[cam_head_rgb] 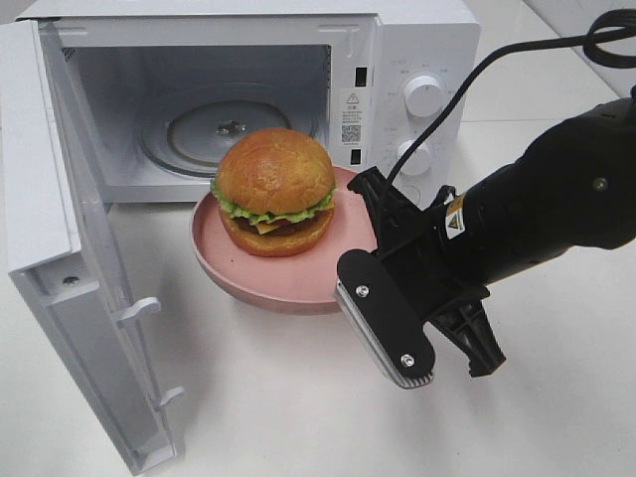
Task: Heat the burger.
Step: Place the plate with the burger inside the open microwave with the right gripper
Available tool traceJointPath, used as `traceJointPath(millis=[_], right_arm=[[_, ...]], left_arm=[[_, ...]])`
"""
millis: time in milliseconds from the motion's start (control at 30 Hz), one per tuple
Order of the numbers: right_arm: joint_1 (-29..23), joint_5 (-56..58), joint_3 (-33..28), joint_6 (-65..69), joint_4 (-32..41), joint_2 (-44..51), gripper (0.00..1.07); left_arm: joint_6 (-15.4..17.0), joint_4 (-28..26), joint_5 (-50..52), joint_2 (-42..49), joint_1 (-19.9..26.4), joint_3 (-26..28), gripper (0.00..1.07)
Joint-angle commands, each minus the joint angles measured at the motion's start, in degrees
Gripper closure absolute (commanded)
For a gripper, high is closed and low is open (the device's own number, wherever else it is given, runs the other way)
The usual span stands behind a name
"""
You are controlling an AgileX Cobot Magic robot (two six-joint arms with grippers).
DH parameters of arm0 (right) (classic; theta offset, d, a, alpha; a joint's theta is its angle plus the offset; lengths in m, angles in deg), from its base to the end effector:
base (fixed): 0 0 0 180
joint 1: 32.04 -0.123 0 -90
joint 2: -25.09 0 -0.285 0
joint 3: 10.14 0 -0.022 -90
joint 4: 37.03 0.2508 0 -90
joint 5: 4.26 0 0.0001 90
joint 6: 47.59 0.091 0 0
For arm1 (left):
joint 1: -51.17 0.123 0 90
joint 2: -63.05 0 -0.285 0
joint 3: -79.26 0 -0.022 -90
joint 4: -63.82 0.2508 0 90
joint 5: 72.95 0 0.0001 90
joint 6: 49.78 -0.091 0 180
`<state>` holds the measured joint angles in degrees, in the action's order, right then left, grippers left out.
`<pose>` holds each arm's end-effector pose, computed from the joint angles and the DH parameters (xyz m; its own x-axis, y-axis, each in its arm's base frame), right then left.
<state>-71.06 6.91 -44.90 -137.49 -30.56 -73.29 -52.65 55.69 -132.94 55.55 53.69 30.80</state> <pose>0.2261 0.1858 0.1756 0.5645 -0.8212 -0.0832 -0.6983 -0.4213 -0.5787 -0.0052 -0.0114 0.2796 -0.4345 -0.0402 -0.8998 0.0574 0.9957 -0.0722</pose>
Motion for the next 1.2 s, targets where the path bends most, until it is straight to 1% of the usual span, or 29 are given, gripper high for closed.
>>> traceJointPath(millis=[33,700,767,800,867,1000,1033,1100,1133,1200], right_arm=[[0.29,-4.24,2.69,-0.63,0.4,0.0,1.07],[0.23,-3.95,14.21,2.18,0.17,-9.22,1.07],[0.23,-3.04,16.04,2.52,0.17,-10.6,1.07],[0.23,-3.04,16.04,2.52,0.17,-10.6,1.07],[0.23,-1.2,18.39,3.84,0.17,-12.26,1.07],[0.23,-1.09,20.45,5.1,0.06,-13.75,1.07],[0.23,-1.09,21.94,5.56,-0.57,-14.78,1.07],[0.23,-0.97,22.57,6.07,-0.97,-15.18,1.07],[0.23,-0.52,24.29,7.79,-1.43,-16.33,1.07],[0.23,-0.11,24.98,8.31,-2.01,-16.9,1.07]], left_arm=[[-0.06,-0.06,0.57,1.15,0.06,-0.17,0.09],[-0.06,-0.06,0.57,1.15,0.06,-0.17,0.09],[-0.06,-0.06,0.57,1.15,0.06,-0.17,0.09],[-0.06,-0.06,0.57,1.15,0.06,-0.17,0.09],[-0.06,-0.06,0.57,1.15,0.06,-0.17,0.09],[-0.06,-0.06,0.57,1.15,0.06,-0.17,0.09],[-0.06,-0.06,0.57,1.15,0.06,-0.17,0.09],[-0.06,-0.06,0.57,1.15,0.06,-0.17,0.09],[-0.06,-0.06,0.57,1.15,0.06,-0.17,0.09],[-0.06,-0.06,0.57,1.15,0.06,-0.17,0.09]])
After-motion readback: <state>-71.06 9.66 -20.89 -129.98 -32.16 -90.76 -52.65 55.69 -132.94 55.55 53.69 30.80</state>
